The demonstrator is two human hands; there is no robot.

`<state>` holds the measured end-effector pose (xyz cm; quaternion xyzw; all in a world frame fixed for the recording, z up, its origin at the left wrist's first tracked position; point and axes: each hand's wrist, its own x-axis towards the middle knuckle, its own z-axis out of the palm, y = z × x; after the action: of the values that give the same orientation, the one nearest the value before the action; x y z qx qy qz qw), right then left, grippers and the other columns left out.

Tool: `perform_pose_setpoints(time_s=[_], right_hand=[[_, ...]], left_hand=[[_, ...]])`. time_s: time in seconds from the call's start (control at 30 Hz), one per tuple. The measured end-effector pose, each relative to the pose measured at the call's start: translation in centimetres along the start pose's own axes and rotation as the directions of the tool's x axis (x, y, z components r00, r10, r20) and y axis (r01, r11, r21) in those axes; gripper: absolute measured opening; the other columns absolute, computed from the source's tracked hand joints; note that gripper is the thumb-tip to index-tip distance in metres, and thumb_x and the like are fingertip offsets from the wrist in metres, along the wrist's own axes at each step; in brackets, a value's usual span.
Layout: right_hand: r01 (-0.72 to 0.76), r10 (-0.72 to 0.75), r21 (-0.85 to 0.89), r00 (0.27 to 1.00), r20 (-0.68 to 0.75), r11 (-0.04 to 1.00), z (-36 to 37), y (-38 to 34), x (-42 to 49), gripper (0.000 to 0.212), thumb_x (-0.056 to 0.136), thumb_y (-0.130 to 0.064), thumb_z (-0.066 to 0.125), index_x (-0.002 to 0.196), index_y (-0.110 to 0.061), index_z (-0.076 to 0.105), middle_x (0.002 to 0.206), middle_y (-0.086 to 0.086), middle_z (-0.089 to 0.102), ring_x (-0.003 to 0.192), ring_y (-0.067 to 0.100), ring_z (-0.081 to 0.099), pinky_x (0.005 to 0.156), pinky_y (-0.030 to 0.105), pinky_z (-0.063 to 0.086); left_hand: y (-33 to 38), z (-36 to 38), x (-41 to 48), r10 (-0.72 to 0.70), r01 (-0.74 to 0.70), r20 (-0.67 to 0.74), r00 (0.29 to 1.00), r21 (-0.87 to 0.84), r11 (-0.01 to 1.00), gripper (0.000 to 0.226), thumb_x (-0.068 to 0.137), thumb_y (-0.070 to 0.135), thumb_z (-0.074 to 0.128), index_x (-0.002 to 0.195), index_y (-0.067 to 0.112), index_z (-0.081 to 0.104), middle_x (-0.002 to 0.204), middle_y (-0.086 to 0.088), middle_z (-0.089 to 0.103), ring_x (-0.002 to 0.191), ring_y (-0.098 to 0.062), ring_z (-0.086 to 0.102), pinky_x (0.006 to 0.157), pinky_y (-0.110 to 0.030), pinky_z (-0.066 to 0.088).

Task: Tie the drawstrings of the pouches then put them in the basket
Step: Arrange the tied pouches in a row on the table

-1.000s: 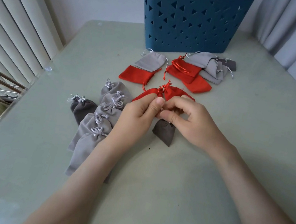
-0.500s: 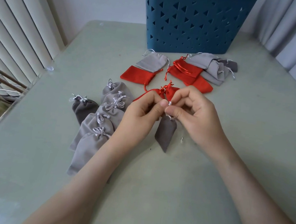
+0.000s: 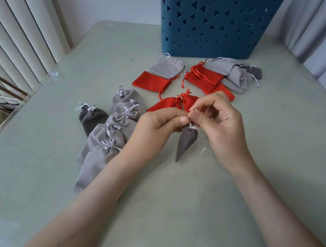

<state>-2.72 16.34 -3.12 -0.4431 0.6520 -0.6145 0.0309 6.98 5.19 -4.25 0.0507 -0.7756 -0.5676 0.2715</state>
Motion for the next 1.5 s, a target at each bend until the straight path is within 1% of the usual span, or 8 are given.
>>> perform_pose_setpoints(time_s=[0.2,0.33,0.53,0.73,1.0,1.17,1.3,1.5], right_hand=[[-0.06,0.057,0.082,0.998,0.036,0.995,0.3,-0.2,0.0,0.015,0.081,-0.009,0.063,0.075,-0.022,0.059,0.076,-0.003,0.058,0.074,0.011,0.054,0.071,0.022,0.043],[-0.164,0.14,0.113,0.971,0.195,0.98,-0.3,0.1,-0.1,0.02,0.097,-0.017,0.045,0.099,-0.005,0.06,0.084,-0.001,0.059,0.078,-0.002,0.056,0.074,0.01,0.042],[-0.352,0.324,0.019,0.882,0.343,0.936,0.3,0.6,-0.2,0.009,0.095,-0.007,0.052,0.09,-0.012,0.058,0.06,-0.016,0.059,0.058,-0.005,0.053,0.058,0.012,0.042],[-0.342,0.33,-0.007,0.902,0.279,0.94,0.2,0.9,-0.1,0.016,0.094,-0.008,0.054,0.097,-0.019,0.065,0.066,-0.007,0.058,0.059,0.007,0.052,0.06,0.025,0.043],[-0.416,0.415,-0.046,0.88,0.231,0.908,-1.1,0.7,0.3,0.038,0.098,-0.029,0.046,0.063,-0.014,0.049,0.053,-0.002,0.043,0.054,0.009,0.038,0.052,0.018,0.031],[-0.578,0.543,0.312,0.816,0.2,0.754,-1.0,1.2,0.6,0.032,0.096,-0.016,0.049,0.064,-0.01,0.049,0.053,-0.001,0.046,0.052,0.012,0.04,0.056,0.025,0.032],[-0.479,0.411,0.468,0.878,0.246,0.743,-0.7,1.3,0.4,0.019,0.094,-0.01,0.048,0.08,-0.013,0.061,0.07,-0.007,0.061,0.065,0.006,0.05,0.062,0.019,0.041],[-0.242,0.208,0.188,0.96,0.185,0.952,0.3,1.1,0.1,0.014,0.086,-0.003,0.055,0.088,-0.016,0.061,0.084,0.002,0.062,0.074,0.002,0.055,0.071,0.016,0.045]], left_hand=[[0.3,0.1,-0.1,0.032,-0.037,0.043,0.999,0.126,0.991,0.019,0.088,0.02,0.056,0.077,0.034,0.06,0.064,0.015,0.057,0.065,0.005,0.05,0.067,-0.01,0.04],[-0.1,0.2,-0.1,0.029,-0.023,-0.023,0.999,0.237,0.971,0.024,0.09,0.03,0.054,0.07,0.018,0.06,0.067,-0.006,0.058,0.067,-0.017,0.054,0.07,-0.032,0.047],[0.2,0.2,-0.2,-0.056,0.079,-0.184,0.981,0.123,0.989,0.02,0.09,0.027,0.055,0.088,0.021,0.074,0.085,0.009,0.059,0.088,-0.004,0.058,0.088,-0.026,0.046],[0.5,0.6,-0.1,-0.121,0.104,-0.136,0.983,-0.124,0.987,0.02,0.09,0.025,0.056,0.092,0.023,0.075,0.088,0.012,0.064,0.1,-0.026,0.06,0.093,-0.047,0.047],[0.3,0.7,-0.2,-0.122,0.127,-0.169,0.978,0.019,0.992,0.026,0.093,0.012,0.058,0.113,0.026,0.065,0.073,0.014,0.055,0.075,0.001,0.053,0.077,-0.015,0.039],[0.2,0.8,-0.2,-0.105,0.118,-0.22,0.97,0.046,0.992,0.035,0.089,0.009,0.062,0.115,0.029,0.05,0.065,0.013,0.054,0.059,-0.005,0.046,0.063,-0.017,0.038],[0.5,0.9,-0.2,-0.153,0.16,-0.315,0.937,-0.003,0.987,0.019,0.086,0.008,0.066,0.089,0.02,0.051,0.069,0.002,0.063,0.062,-0.011,0.052,0.059,-0.018,0.041],[0.2,0.9,-0.2,-0.152,0.185,-0.345,0.926,0.066,0.98,0.007,0.088,0.014,0.065,0.086,0.019,0.069,0.074,0.013,0.069,0.068,0.003,0.061,0.069,-0.014,0.046]])
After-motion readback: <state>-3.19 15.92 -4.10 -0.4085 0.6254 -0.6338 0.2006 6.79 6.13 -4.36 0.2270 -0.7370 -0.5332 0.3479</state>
